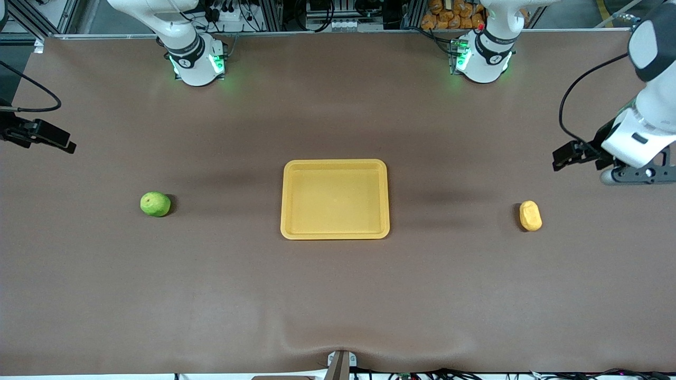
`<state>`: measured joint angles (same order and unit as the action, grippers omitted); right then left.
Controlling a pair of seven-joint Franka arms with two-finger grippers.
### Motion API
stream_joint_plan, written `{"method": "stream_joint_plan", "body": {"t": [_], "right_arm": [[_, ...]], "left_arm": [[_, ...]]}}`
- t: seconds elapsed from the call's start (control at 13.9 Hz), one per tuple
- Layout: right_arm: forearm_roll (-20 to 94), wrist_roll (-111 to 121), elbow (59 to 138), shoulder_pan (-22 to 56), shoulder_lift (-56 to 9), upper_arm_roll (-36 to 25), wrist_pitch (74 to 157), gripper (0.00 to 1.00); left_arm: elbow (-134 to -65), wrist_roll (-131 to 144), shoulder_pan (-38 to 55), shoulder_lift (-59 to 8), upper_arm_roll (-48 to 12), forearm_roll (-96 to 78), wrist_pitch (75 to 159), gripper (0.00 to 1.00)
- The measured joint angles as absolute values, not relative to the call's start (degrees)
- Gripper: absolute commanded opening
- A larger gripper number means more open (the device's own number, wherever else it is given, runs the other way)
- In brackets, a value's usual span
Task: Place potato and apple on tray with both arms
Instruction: 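Reach the left gripper down over the yellow potato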
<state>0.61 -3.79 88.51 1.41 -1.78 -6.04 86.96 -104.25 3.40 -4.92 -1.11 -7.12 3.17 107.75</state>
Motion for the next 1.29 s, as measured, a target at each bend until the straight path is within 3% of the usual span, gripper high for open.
{"method": "stream_joint_plan", "body": {"t": [1.29], "right_arm": [[0.61, -3.78, 88.51, 1.41, -2.48, -6.10, 86.78, 1.00]], "left_arm": [[-105.54, 1.32, -7.20, -18.68, -7.06, 3.99, 121.70, 1.00]]}}
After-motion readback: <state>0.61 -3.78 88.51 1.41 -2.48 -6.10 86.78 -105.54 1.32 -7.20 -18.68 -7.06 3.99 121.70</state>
